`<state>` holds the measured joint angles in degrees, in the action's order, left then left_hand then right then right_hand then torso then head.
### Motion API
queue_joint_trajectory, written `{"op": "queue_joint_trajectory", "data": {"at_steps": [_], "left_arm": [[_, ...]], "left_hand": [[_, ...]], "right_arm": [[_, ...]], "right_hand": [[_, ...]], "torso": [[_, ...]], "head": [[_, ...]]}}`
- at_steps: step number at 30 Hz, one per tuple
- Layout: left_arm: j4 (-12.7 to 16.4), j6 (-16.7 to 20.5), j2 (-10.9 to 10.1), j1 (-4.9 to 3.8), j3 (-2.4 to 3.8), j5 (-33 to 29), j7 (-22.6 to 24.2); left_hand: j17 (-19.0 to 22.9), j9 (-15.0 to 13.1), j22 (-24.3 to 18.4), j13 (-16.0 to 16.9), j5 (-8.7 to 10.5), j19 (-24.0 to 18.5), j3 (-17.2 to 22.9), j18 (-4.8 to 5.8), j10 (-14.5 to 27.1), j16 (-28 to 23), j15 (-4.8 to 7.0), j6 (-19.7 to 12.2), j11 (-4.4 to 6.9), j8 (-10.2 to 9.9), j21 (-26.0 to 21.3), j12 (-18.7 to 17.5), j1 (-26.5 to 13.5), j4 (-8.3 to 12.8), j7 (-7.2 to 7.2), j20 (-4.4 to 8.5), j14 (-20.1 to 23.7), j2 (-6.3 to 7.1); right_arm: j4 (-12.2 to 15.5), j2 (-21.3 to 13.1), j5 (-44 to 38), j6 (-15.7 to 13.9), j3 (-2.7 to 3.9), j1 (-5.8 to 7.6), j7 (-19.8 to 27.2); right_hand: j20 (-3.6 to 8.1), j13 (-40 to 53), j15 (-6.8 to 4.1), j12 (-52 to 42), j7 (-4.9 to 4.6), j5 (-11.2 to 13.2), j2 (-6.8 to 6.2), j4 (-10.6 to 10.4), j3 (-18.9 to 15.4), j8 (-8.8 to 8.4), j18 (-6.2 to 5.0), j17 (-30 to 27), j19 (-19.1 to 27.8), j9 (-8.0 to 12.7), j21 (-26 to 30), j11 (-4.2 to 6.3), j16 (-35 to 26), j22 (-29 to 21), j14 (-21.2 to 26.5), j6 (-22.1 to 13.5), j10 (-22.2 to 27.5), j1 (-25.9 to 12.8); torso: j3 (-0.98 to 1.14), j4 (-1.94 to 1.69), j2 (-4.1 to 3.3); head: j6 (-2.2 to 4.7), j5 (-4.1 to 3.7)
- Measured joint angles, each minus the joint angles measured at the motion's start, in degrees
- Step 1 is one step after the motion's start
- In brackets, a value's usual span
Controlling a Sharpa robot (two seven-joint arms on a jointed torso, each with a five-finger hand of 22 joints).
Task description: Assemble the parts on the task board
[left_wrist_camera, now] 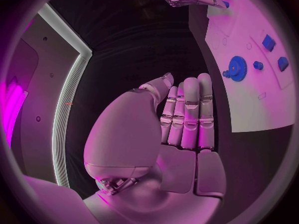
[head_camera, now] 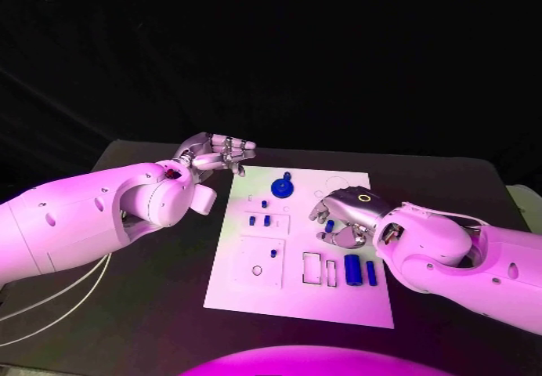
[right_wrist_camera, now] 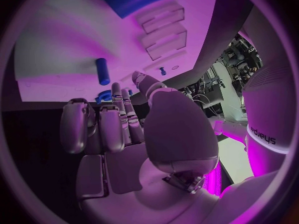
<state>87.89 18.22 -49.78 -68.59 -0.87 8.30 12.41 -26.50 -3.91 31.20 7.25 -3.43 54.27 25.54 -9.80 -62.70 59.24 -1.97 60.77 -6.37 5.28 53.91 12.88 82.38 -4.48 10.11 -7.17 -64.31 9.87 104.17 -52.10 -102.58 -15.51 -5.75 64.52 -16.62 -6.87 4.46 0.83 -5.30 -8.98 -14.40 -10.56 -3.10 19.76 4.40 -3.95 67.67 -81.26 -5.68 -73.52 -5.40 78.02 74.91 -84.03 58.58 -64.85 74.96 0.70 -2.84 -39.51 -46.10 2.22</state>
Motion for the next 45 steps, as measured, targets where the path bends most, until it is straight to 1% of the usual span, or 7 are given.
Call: {"op": "queue_joint_trajectory", "data": {"at_steps": [2,5,12,22,30,38,45], "left_arm": [[0.00,-0.08,-0.03,0.00,0.00,0.02,0.00],[0.00,-0.17,-0.11,0.00,0.00,0.05,0.06],[0.04,-0.32,-0.28,0.00,-0.06,0.09,0.13],[0.19,-0.41,-0.48,0.00,-0.09,0.12,0.14],[0.25,-0.43,-0.59,0.00,-0.09,0.12,0.14],[0.26,-0.43,-0.60,0.00,-0.09,0.13,0.10],[0.23,-0.43,-0.59,0.00,-0.09,0.14,0.08]], "left_hand": [[0.00,0.00,0.00,0.00,0.00,0.00,0.00,0.00,0.00,0.00,0.00,0.00,0.00,0.00,0.00,0.00,0.00,0.00,0.00,0.00,0.00,0.00],[0.00,0.00,0.00,0.00,0.00,0.00,0.00,0.00,0.00,0.00,0.00,0.00,0.00,0.00,0.00,0.12,0.00,0.00,0.00,0.00,0.00,0.00],[0.00,0.00,-0.06,-0.01,0.00,0.00,0.00,0.00,0.00,0.00,0.00,0.00,0.00,0.22,0.00,0.35,0.00,0.00,0.00,0.00,0.00,0.00],[0.00,0.00,-0.06,-0.01,0.00,0.00,0.00,0.00,0.00,0.00,0.00,0.00,0.00,0.22,0.00,0.35,0.00,0.00,0.00,0.00,0.00,0.00],[0.00,0.00,-0.06,0.04,0.00,0.00,0.00,0.00,0.00,0.00,0.00,0.00,0.00,0.21,0.01,0.35,0.00,0.00,0.00,0.00,0.00,0.00],[0.00,0.00,-0.05,0.04,0.00,0.00,0.00,0.00,0.00,0.00,-0.19,0.00,0.00,0.21,0.01,0.35,0.00,0.00,0.00,0.00,0.19,0.00],[0.00,0.00,-0.05,0.03,0.00,0.00,0.01,0.00,0.00,0.00,-0.20,0.00,0.00,0.21,0.01,0.35,0.00,0.00,0.00,0.00,0.19,0.00]], "right_arm": [[-0.13,-0.92,0.08,0.01,0.00,0.32,-0.30],[-0.33,-1.53,0.21,0.14,0.00,0.57,-0.60],[-1.10,-1.93,0.89,1.43,-0.01,0.78,-1.00],[-2.46,-0.87,1.59,3.32,-0.14,0.53,-1.26],[-2.80,-0.64,1.70,3.74,-0.15,0.48,-1.46],[-2.77,-0.53,1.83,3.32,-0.14,0.49,-1.46],[-2.56,-0.52,1.93,2.28,-0.16,0.47,-1.40]], "right_hand": [[0.02,-0.13,0.00,0.00,0.00,0.23,0.00,-0.24,-1.23,0.00,0.00,-0.38,0.02,0.10,0.75,0.02,0.00,0.00,0.00,0.00,0.90,0.00],[0.34,-0.32,0.00,0.00,0.79,0.23,0.00,-0.48,-2.71,0.00,0.00,-0.65,0.34,0.21,1.79,0.13,0.00,0.00,0.00,-0.04,1.97,0.00],[0.34,-0.38,0.00,-0.67,1.15,0.23,0.03,-1.27,-5.56,0.00,-0.01,-0.89,0.33,0.28,2.19,0.12,0.00,-0.01,0.00,0.32,2.37,0.03],[0.33,-0.38,-0.03,-1.84,1.33,-0.03,1.85,-1.26,-6.00,0.00,-0.01,-0.80,0.33,0.28,2.19,0.35,0.00,0.04,0.02,1.18,2.14,1.85],[1.16,-0.08,-0.86,-3.68,1.37,0.78,4.24,-1.35,-2.97,1.35,-0.01,0.26,-0.59,-0.25,-0.05,1.12,0.52,0.03,0.00,4.87,-1.64,4.24],[1.97,0.77,-1.87,-4.88,2.66,1.34,4.91,-1.01,-0.52,2.68,0.00,1.07,-2.37,-0.59,-3.54,2.65,1.12,0.03,-0.01,8.00,-6.21,4.94],[2.17,1.24,-2.28,-5.06,2.54,1.80,5.44,-0.82,0.31,3.14,0.00,1.18,-2.57,-0.58,-3.58,3.16,1.34,0.02,0.00,8.26,-7.32,5.45]], "torso": [[-0.01,0.01,0.02],[0.03,0.02,0.02],[-0.01,0.03,0.02],[0.02,0.03,-0.01],[0.01,0.00,-0.03],[0.03,0.07,-0.01],[0.03,0.07,0.03]], "head": [[0.10,-0.15],[0.16,-0.18],[0.17,-0.31],[0.00,-0.25],[-0.16,-0.29],[-0.30,-0.33],[-0.37,-0.46]]}}
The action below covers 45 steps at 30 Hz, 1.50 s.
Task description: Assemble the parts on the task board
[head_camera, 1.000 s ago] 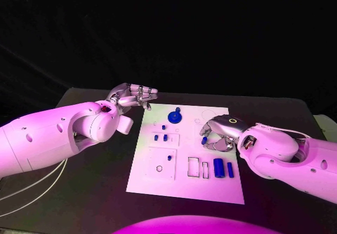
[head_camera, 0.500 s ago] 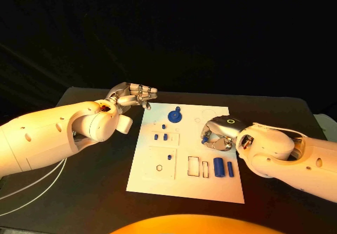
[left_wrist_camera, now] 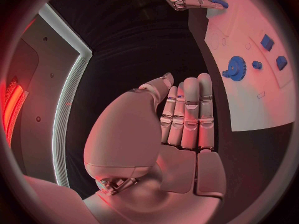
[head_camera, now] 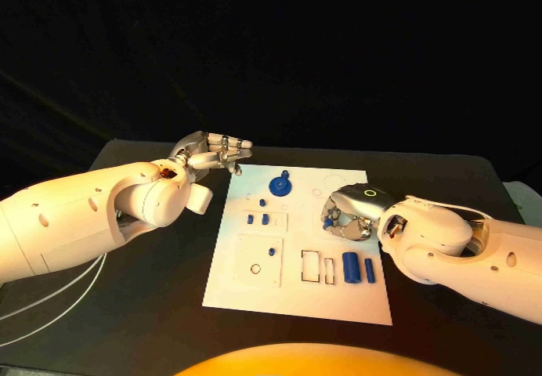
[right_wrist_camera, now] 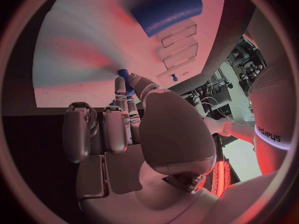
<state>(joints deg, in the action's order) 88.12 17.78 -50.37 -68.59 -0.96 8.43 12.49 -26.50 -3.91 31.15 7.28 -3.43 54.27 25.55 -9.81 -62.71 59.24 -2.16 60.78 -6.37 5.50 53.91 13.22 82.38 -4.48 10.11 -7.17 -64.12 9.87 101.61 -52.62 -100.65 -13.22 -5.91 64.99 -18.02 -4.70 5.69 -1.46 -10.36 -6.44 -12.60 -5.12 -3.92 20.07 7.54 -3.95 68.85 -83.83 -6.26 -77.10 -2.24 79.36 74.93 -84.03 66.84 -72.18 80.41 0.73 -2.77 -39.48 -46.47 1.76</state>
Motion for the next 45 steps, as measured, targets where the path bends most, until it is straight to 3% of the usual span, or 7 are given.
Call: {"op": "queue_joint_trajectory", "data": {"at_steps": [5,14,20,30,45], "left_arm": [[-0.09,0.00,0.00,0.00,0.00,0.01,-0.01],[-0.48,0.00,0.21,0.00,0.00,0.02,-0.02],[-0.61,-0.02,0.45,0.00,0.00,0.02,-0.03],[-0.61,-0.03,0.83,0.01,-0.01,0.03,-0.04],[-0.63,-0.07,1.78,0.00,-0.01,0.05,-0.07]], "left_hand": [[0.00,-0.05,0.00,0.06,0.00,0.00,0.00,0.00,0.00,0.00,0.00,0.00,0.00,0.00,-0.22,0.00,0.00,0.00,0.00,0.00,0.00,0.00],[0.00,-0.05,0.01,0.06,0.00,0.00,0.00,0.00,0.00,0.00,0.00,0.00,0.00,0.00,-0.22,0.00,0.00,0.00,0.00,0.00,0.00,0.00],[0.00,-0.04,0.00,0.06,0.00,0.00,0.00,0.00,0.00,0.00,0.00,0.00,0.00,0.00,-0.22,0.00,0.00,0.00,0.00,0.00,0.00,0.00],[0.00,-0.04,0.00,0.05,0.00,0.00,0.00,0.00,0.00,0.00,0.00,0.00,0.00,0.00,-0.22,0.06,0.00,0.00,0.00,0.00,0.00,0.00],[0.00,-0.04,-0.05,0.05,0.00,0.00,0.00,0.00,0.00,0.00,0.00,0.00,0.00,0.00,-0.22,0.32,0.22,0.00,0.00,0.00,0.00,-0.22]], "right_arm": [[1.17,-0.70,0.00,-0.87,-0.02,0.00,-0.17],[8.27,-1.85,0.38,-2.45,0.43,1.68,-0.40],[10.51,1.44,0.51,-3.05,0.32,1.69,-0.30],[9.70,7.80,0.38,-3.22,-0.30,-1.15,0.43],[4.03,13.42,0.30,-3.12,-0.90,-4.30,1.78]], "right_hand": [[0.00,-0.01,0.00,-0.12,0.01,0.11,0.34,0.12,0.12,0.00,0.00,-0.03,0.00,0.01,-0.22,-0.11,0.00,0.00,0.00,0.00,-0.10,0.31],[0.00,-0.03,0.00,0.29,0.02,0.21,0.43,0.36,0.35,0.00,0.00,-0.08,0.00,0.03,-0.22,-0.17,0.00,-0.01,0.00,-0.02,-0.16,0.31],[0.00,-0.03,0.00,0.40,0.12,0.05,0.43,0.51,0.51,0.00,0.00,-0.08,0.01,0.03,-0.22,-0.17,0.00,-0.01,0.00,-0.11,-0.16,0.31],[0.00,-0.02,0.01,0.62,0.11,-0.27,0.43,0.75,0.74,0.00,0.00,-0.16,0.01,0.03,-0.22,-0.19,0.00,-0.02,0.00,-0.10,-0.16,0.31],[0.00,-0.02,0.01,0.85,0.11,-0.61,0.49,1.00,0.97,0.00,0.00,-0.22,0.01,0.04,-0.22,-0.29,0.00,-0.03,0.00,-0.10,-0.25,0.38]], "torso": [[0.00,0.00,0.04],[0.00,-0.07,0.07],[0.00,-0.07,0.05],[-0.04,-0.20,-0.08],[-0.01,-0.24,-0.10]], "head": [[-0.03,-0.03],[-0.09,0.23],[-0.14,0.54],[-0.32,1.12],[-0.86,2.23]]}}
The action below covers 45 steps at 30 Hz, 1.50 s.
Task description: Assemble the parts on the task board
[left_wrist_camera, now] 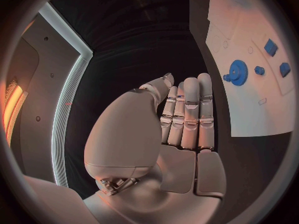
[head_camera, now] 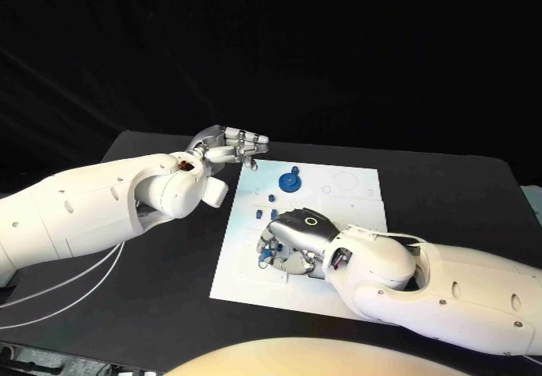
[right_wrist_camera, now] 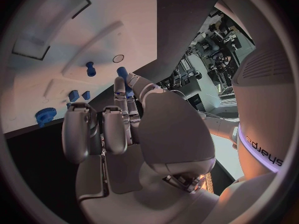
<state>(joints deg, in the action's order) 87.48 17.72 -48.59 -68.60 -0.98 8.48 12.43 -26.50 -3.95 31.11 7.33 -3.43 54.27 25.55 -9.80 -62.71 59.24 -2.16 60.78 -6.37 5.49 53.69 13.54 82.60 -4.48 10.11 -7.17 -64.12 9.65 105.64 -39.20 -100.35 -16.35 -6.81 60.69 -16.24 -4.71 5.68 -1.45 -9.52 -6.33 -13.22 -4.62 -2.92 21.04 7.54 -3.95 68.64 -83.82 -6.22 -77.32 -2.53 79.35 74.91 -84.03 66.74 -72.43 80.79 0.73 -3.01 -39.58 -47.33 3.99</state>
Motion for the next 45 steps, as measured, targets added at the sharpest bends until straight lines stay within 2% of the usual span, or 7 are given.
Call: {"op": "queue_joint_trajectory", "data": {"at_steps": [18,45], "left_arm": [[-0.02,-0.06,0.26,-0.01,0.00,0.08,-0.04],[-0.07,-0.20,0.49,-0.01,0.01,0.55,-0.11]], "left_hand": [[0.00,0.00,0.00,0.03,0.00,0.00,-0.11,-0.01,0.18,0.00,0.00,0.00,0.18,0.23,0.00,0.00,0.00,0.11,0.00,0.00,0.00,0.00],[0.00,0.00,0.01,0.04,0.00,0.00,-0.16,0.00,0.21,0.00,0.00,0.00,0.21,0.23,0.00,0.00,0.00,0.16,0.00,0.00,0.00,0.00]], "right_arm": [[-2.80,1.61,-0.01,1.01,-0.32,-1.05,0.46],[-4.08,3.03,-0.24,2.79,-0.40,-1.44,0.23]], "right_hand": [[0.00,0.03,0.00,0.22,0.00,-0.22,-0.07,0.16,0.14,0.00,0.00,0.00,0.00,0.01,0.00,-0.11,0.00,0.04,0.00,0.00,-0.10,0.08],[0.00,0.14,0.00,0.83,-0.06,-0.21,-0.31,0.22,0.06,0.00,0.00,-0.35,0.00,0.01,0.66,-0.50,0.00,0.02,0.00,-0.06,0.18,0.45]], "torso": [[0.02,0.01,0.02],[-0.01,0.03,0.03]], "head": [[-0.57,0.73],[-0.87,0.87]]}}
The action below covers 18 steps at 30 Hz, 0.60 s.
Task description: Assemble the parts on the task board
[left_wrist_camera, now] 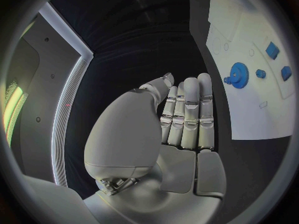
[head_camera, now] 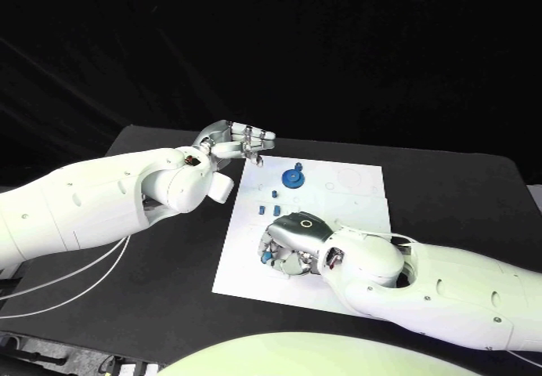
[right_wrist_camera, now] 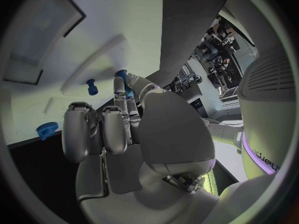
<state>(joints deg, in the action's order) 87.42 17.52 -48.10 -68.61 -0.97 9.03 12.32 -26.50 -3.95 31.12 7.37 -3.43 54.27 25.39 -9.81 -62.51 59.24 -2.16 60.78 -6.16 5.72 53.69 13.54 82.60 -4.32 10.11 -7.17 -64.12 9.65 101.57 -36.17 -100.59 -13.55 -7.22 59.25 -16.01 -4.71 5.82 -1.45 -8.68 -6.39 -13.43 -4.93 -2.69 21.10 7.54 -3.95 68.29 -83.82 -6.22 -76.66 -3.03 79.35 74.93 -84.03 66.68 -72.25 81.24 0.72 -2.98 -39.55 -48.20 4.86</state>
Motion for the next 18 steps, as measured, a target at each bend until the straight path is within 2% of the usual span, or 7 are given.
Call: {"op": "queue_joint_trajectory", "data": {"at_steps": [2,3,4,7,13,18], "left_arm": [[0.00,0.00,0.00,0.00,0.00,0.02,-0.01],[0.00,-0.01,0.00,0.00,0.00,0.02,-0.01],[0.00,-0.01,0.00,0.00,0.00,0.03,-0.02],[0.00,-0.02,-0.01,-0.01,0.00,0.04,-0.03],[0.00,-0.06,-0.03,-0.01,0.00,0.07,-0.07],[0.01,-0.08,-0.05,-0.01,0.00,0.15,-0.11]], "left_hand": [[0.00,0.00,0.00,0.00,0.00,0.00,0.00,0.00,0.00,0.00,0.00,0.00,0.00,0.00,0.00,0.00,0.00,0.00,0.00,0.00,0.00,0.00],[0.00,0.00,0.00,0.00,0.00,0.00,0.00,0.00,0.00,0.00,0.00,0.00,0.00,0.00,0.00,0.00,0.00,0.00,0.00,0.00,0.00,0.00],[0.00,0.00,0.00,0.00,0.00,0.00,0.00,0.01,0.00,0.00,0.00,0.00,0.00,0.00,0.00,0.00,0.00,0.00,0.00,0.00,0.00,0.00],[0.00,0.00,0.00,0.00,0.00,0.00,0.00,0.00,0.21,0.00,0.00,0.00,-0.21,0.00,0.00,0.00,0.00,0.00,0.00,0.00,0.00,0.00],[0.00,0.00,0.00,0.00,0.00,0.00,0.00,0.00,0.21,0.00,0.00,0.00,-0.21,0.00,0.00,0.00,0.00,0.00,0.00,0.00,0.00,0.00],[0.00,0.00,0.00,-0.01,0.00,0.00,0.00,0.00,0.21,0.00,0.00,0.00,-0.21,0.00,0.00,0.00,0.00,0.00,0.00,0.00,0.00,0.00]], "right_arm": [[-0.12,0.17,-0.05,0.06,-0.02,0.00,-0.08],[-0.18,0.24,-0.07,0.08,-0.06,-0.01,-0.12],[-0.26,0.31,-0.08,0.10,-0.11,-0.03,-0.15],[-0.32,0.40,-0.08,0.12,-0.30,-0.19,-0.21],[0.10,0.20,-0.11,-0.50,-0.32,-0.34,-0.36],[1.28,-0.95,-0.26,-1.75,-0.32,-0.49,-0.48]], "right_hand": [[-0.03,-0.05,0.00,0.65,-1.10,0.00,-0.35,-0.06,-0.06,-0.77,0.00,-0.19,0.03,-0.65,0.28,-0.44,0.00,0.00,0.00,-1.55,0.97,-0.56],[-0.23,-0.12,0.19,0.83,-1.32,0.01,-0.59,-0.42,-0.42,-1.42,0.00,-0.27,0.23,-1.70,0.36,-0.52,0.00,0.00,0.06,-2.78,1.11,-1.67],[-0.32,-0.29,0.44,1.02,-1.42,0.38,-0.88,-0.81,-0.80,-2.32,0.00,-0.31,0.32,-1.81,0.55,-0.37,0.00,0.00,0.01,-4.25,1.48,-2.69],[-0.32,-0.04,0.44,1.26,-0.89,1.01,-1.97,-1.28,-1.26,-3.90,0.00,-0.31,0.32,-0.61,0.55,-0.16,0.00,0.00,0.01,-7.69,1.72,-3.97],[-0.32,0.58,0.19,1.26,-0.31,1.01,-2.81,-1.28,-1.26,-3.91,0.00,-0.31,0.32,0.26,0.55,0.61,0.00,-0.01,0.19,-11.02,0.95,-4.02],[-0.09,0.90,-0.01,1.00,-0.05,1.01,-3.09,-1.28,-1.26,-3.91,0.00,-0.31,0.09,0.61,0.55,0.71,0.00,-0.01,0.00,-12.45,0.43,-3.86]], "torso": [[0.00,0.00,0.00],[0.00,0.00,0.00],[0.00,-0.01,0.00],[0.01,-0.01,0.00],[0.03,0.01,0.02],[0.04,0.02,0.05]], "head": [[0.01,-0.03],[0.02,-0.04],[0.03,-0.05],[0.04,-0.06],[0.21,-0.15],[0.36,-0.27]]}}
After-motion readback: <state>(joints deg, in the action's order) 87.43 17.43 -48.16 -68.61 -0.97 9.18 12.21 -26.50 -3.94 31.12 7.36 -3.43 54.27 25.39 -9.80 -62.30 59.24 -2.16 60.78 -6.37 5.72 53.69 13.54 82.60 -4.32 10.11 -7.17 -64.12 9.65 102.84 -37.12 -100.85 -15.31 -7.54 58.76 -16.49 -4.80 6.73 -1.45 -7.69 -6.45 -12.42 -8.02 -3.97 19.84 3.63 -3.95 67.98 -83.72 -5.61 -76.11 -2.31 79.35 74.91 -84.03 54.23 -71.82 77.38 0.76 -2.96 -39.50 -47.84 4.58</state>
